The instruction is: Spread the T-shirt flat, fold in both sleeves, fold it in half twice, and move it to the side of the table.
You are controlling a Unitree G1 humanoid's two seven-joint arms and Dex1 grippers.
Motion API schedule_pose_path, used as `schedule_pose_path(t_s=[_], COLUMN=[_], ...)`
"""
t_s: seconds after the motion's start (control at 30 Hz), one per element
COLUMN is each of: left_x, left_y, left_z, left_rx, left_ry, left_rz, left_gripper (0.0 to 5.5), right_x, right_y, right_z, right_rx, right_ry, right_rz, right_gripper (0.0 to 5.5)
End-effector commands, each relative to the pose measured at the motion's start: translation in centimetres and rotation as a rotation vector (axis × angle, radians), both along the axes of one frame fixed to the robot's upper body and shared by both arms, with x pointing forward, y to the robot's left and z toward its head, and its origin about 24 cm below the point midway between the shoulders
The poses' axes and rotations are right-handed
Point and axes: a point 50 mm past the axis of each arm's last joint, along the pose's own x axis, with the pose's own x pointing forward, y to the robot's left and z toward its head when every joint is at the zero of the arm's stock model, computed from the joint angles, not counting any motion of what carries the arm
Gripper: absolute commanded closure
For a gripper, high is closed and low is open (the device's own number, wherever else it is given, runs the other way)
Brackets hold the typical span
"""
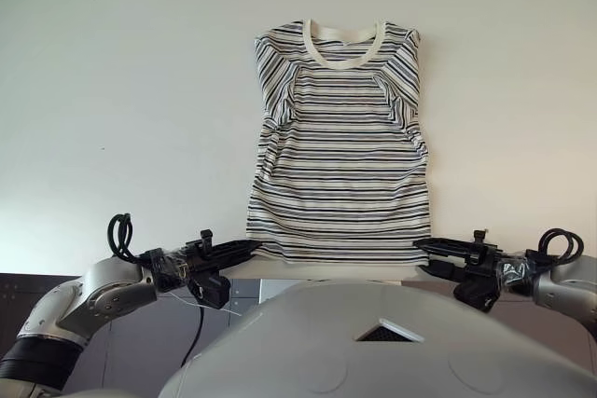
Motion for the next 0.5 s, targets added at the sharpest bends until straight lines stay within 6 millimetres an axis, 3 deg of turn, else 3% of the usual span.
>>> schedule_pose_path(t_s=[0.03, 0.3, 0.5], left_x=[-0.4, 0.3, 1.4], left_y=[1.0, 0.5, 0.4], left_z=[-1.7, -1.0, 1.5], left_rx=[0.153, 0.130, 0.091], left_ry=[0.077, 0.048, 0.103], left_rz=[-0.002, 0.002, 0.031], left_gripper=[5.40, 5.40, 5.40], right_x=[0.1, 0.3, 1.5], right_y=[-0.6, -0.4, -0.4], right_z=[-1.0, -0.6, 2.5], right_rx=[-0.056, -0.034, 0.116], right_ry=[0.075, 0.118, 0.268], right_rz=[-0.058, -0.069, -0.184], right_gripper=[3.72, 5.28, 5.38])
